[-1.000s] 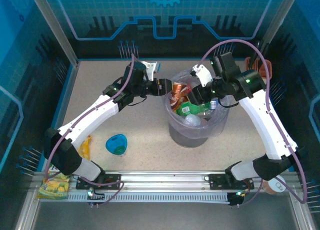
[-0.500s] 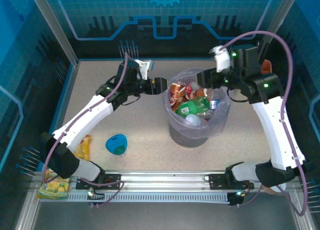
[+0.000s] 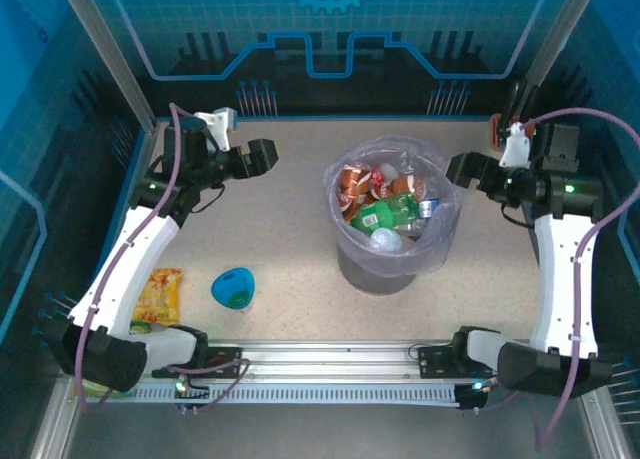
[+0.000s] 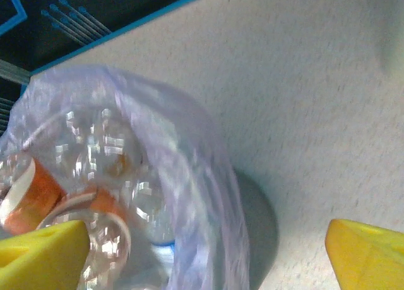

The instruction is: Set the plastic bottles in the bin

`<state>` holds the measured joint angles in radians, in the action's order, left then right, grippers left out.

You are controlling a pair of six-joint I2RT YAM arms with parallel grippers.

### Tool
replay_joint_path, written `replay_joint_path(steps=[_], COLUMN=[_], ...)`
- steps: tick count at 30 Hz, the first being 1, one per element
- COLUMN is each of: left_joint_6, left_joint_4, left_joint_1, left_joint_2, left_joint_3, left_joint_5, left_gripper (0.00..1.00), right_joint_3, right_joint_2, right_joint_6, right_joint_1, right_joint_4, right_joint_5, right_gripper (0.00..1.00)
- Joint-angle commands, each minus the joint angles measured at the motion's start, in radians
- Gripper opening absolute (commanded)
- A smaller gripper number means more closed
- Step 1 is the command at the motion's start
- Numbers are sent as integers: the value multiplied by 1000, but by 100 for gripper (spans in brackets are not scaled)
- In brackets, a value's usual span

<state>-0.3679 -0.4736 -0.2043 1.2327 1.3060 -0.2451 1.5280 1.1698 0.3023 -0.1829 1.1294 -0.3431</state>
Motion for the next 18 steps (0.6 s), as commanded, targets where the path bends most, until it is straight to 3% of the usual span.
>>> replay_joint_path(steps=[1,10,18], left_joint_6=[-38,-109,-197], left_joint_4=[-21,46,91], left_joint_1=[23,53,190], left_joint_2=[-10,-10,-28], left_joint_3=[-45,-91,-128], left_joint_5=[-107,-210,-290], left_gripper=[93,92,91], right_joint_3=[-59,-297,-405], right_joint_2=[-64,-140,-122], right_joint_6=[15,182,419], right_joint_1=[-15,31,263], right_joint_4=[91,-84,-388], right_joint_5=[-103,-240,-153], right_gripper=[100,97,94])
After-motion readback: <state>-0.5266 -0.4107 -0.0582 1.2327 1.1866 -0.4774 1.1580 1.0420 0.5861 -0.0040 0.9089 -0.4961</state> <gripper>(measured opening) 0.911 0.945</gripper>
